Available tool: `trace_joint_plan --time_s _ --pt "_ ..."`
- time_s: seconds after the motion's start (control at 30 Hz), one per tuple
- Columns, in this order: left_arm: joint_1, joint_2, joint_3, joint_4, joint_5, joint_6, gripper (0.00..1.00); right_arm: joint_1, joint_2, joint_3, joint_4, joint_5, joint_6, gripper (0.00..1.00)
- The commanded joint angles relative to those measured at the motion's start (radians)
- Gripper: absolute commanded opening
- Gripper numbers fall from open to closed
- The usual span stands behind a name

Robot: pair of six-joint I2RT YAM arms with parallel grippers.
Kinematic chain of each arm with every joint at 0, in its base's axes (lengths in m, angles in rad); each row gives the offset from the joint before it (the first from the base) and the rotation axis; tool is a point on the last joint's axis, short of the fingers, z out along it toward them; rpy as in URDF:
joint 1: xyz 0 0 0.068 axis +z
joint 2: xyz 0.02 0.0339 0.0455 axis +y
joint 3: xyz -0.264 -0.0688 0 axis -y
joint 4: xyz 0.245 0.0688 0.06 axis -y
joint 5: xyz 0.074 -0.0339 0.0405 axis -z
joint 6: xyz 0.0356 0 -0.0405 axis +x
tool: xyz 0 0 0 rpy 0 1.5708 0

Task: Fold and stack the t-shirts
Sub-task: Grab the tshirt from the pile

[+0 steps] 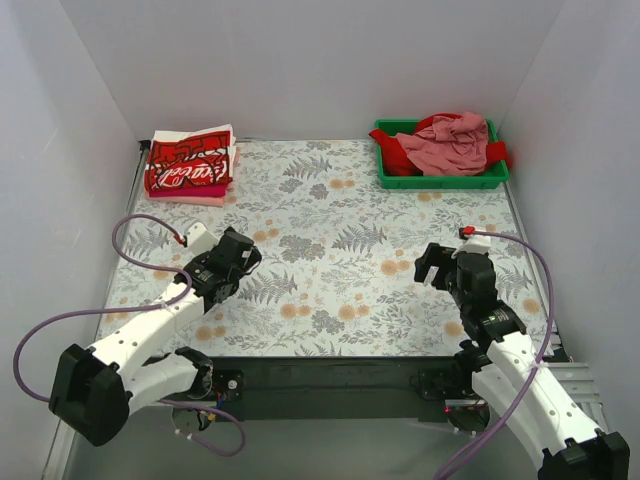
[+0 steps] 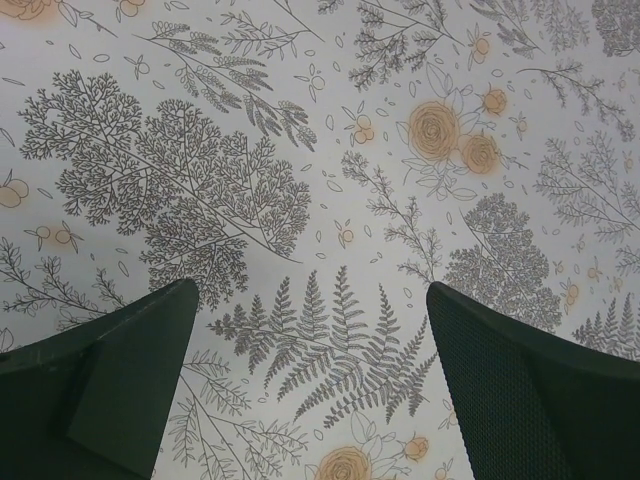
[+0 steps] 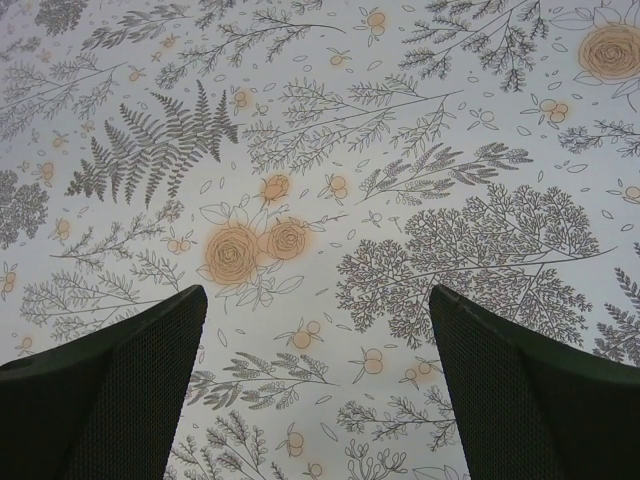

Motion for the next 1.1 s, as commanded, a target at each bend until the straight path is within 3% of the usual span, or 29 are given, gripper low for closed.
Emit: trace_joint_plan --time_s 0.0,0.2,0.33,0.53,0.67,0.87,1.07 --pt "-0.004 0.027 0.005 -0.009 -0.067 -0.034 0.98 -0.004 0.009 0.039 0.058 0.006 0.032 0.98" --pt "-0.010 0.103 0.051 -0.075 -0.099 -0.077 0.98 -0.004 0.154 0.151 0.078 0.004 0.044 0.98" --pt "-0.018 0.143 0.069 -0.082 -0.098 -0.071 0.98 -0.005 0.365 0.295 0.079 0.003 0.038 0.98" --pt "-0.035 0.067 0.036 -0.047 -0.116 -0.066 0.98 -0.071 0.721 0.626 0.078 -0.071 -0.019 0.98" --pt "-0.047 -0.079 -0.044 0.051 -0.092 -0.007 0.98 -0.152 0.944 0.871 0.045 -0.143 -0.046 0.98" --pt "-0.049 -0.191 -0.122 0.178 -0.049 0.069 0.98 -0.211 1.245 1.224 -0.043 -0.091 -0.135 0.98" --pt "-0.049 -0.182 -0.126 0.212 -0.020 0.107 0.98 -0.298 1.489 1.540 -0.128 -0.022 -0.168 0.98"
